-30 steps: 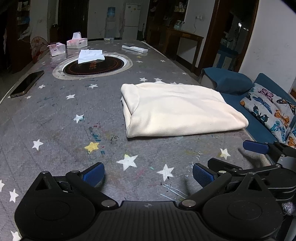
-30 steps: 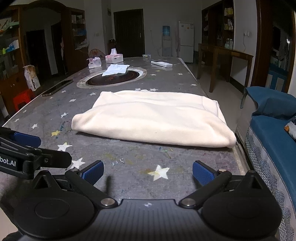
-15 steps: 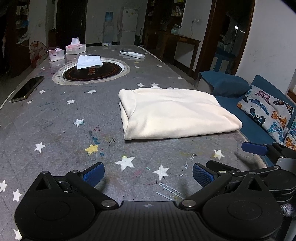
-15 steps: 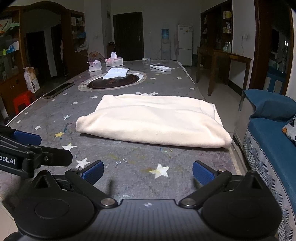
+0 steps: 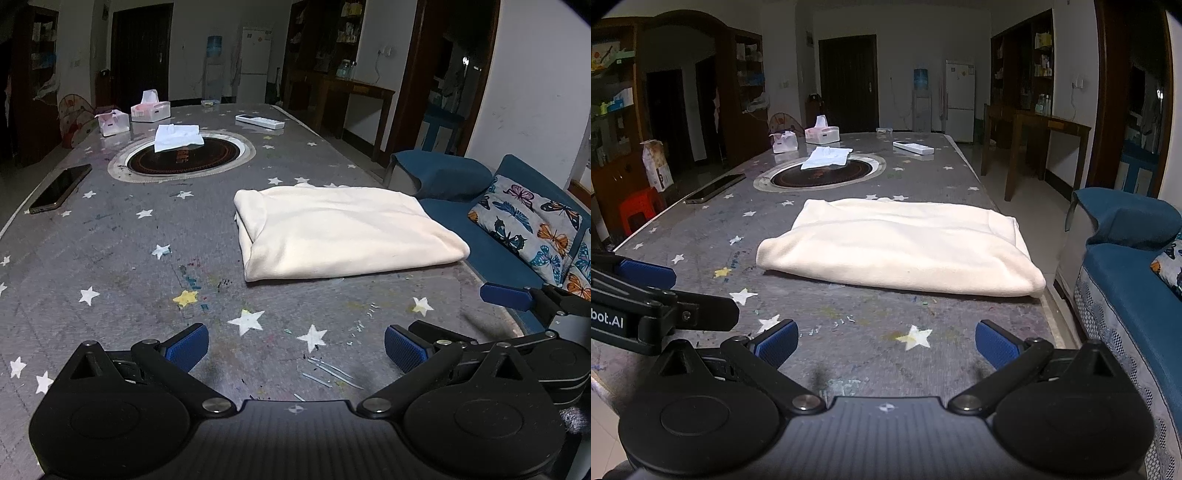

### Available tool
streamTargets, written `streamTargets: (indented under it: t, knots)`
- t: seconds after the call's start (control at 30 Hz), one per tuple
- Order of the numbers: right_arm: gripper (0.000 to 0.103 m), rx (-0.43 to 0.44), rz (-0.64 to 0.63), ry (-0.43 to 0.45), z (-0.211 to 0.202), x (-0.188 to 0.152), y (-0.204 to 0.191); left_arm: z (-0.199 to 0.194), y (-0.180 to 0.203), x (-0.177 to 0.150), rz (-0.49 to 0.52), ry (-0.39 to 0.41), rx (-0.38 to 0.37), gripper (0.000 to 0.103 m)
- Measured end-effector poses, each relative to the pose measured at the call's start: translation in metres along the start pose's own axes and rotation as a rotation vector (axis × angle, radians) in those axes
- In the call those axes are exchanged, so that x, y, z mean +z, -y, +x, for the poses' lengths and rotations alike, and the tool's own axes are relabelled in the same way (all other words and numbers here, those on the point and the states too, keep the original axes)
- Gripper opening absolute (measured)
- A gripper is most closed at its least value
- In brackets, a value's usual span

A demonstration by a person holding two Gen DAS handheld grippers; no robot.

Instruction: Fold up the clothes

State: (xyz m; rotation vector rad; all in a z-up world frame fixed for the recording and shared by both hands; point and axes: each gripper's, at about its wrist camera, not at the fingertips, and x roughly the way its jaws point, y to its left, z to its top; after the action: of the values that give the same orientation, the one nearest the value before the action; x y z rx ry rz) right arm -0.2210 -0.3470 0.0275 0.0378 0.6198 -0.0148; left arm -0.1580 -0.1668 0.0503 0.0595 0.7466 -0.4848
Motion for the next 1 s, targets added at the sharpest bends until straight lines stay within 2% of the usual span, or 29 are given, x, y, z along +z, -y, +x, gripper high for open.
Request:
streamTargets:
  t: [0.7,1.0]
  knots:
    - [0.103,-0.01,-0.01,0.051,-0.028,-0.006,-0.004,-0.026,0.012,-0.008,0.036,0.052,0.001,0.103]
    - [0.103,-0.005,-0.01,0.057,-0.029,-0.005,-0.004,-0.026,0.013,-0.004,0.041,0.053,0.005,0.103]
